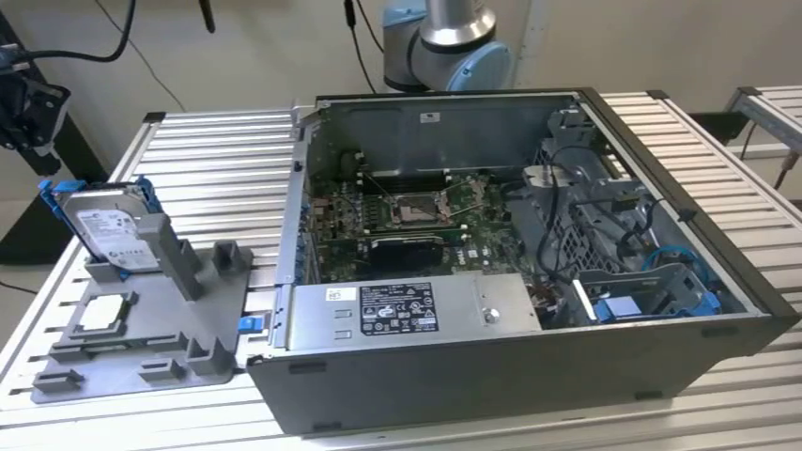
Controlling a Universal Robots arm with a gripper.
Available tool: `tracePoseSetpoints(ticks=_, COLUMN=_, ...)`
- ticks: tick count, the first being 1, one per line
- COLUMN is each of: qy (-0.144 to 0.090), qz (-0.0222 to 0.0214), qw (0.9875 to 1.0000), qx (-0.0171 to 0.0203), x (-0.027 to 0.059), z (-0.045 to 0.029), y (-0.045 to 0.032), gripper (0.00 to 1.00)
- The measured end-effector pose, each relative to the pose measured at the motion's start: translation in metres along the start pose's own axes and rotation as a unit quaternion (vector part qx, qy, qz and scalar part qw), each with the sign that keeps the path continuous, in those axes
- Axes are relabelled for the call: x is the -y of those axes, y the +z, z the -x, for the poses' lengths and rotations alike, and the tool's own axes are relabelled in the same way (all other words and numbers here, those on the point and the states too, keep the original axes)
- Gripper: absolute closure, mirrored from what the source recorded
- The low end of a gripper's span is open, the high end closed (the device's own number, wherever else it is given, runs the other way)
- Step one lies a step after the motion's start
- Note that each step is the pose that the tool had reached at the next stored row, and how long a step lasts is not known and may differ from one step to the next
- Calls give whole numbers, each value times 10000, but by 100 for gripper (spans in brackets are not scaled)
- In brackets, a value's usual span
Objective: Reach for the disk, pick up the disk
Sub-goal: 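Reach for the disk, then pick up the disk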
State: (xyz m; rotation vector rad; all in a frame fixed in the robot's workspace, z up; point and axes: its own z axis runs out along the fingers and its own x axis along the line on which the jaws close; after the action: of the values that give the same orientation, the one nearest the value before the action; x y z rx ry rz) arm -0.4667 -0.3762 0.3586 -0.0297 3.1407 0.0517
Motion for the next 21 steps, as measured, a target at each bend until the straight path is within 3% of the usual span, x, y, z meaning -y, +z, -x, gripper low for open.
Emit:
tracePoseSetpoints(ticks=5, qy=-66, qz=0, qw=10000, qx=-2, x=0, z=0, y=0, gripper=100)
tracePoseSetpoints(ticks=10, qy=-363, qz=0, qw=9993, qx=-11, x=0, z=-1, y=1, gripper=100)
tracePoseSetpoints(ticks=16, qy=-778, qz=-1, qw=9970, qx=-25, x=0, z=0, y=0, gripper=100)
tracePoseSetpoints(ticks=21, qy=-1120, qz=-2, qw=9937, qx=-37, x=0, z=0, y=0, gripper=100)
